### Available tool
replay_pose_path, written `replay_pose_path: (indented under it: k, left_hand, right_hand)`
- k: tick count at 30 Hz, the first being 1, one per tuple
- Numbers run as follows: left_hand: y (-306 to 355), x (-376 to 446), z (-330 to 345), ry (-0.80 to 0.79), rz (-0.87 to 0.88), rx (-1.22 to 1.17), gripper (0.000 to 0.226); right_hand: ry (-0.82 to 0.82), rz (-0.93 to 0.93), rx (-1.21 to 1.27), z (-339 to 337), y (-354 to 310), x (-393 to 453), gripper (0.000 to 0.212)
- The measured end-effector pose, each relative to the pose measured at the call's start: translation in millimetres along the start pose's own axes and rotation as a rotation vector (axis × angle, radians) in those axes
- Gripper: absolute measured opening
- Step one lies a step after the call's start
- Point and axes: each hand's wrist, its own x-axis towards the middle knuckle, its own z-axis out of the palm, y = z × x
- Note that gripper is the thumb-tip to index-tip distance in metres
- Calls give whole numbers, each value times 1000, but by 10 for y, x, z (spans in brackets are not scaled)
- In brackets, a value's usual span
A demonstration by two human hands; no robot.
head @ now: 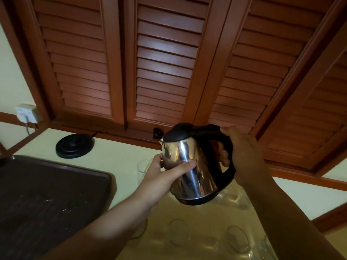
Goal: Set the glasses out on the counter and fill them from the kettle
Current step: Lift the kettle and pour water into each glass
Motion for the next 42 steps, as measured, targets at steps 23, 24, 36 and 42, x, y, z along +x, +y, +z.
replay_pose_path:
  k: [23,24,36,42]
  left_hand:
    - [-180,-97,-55,-33,-247,-250,89]
    - [-185,-94,-52,-35,-249,-258,88]
    - [-228,-93,-51,-62,-244,-317,92]
    - [-241,-68,-30,-53,-261,-314,100]
  right_hand:
    - [-159,125,-263,341,-142,213,51]
    - [-166,126,-271,345,-145,222,50]
    - [-206,123,-344,417,-140,267,48]
    - [-200,151,-367,416,-166,274,48]
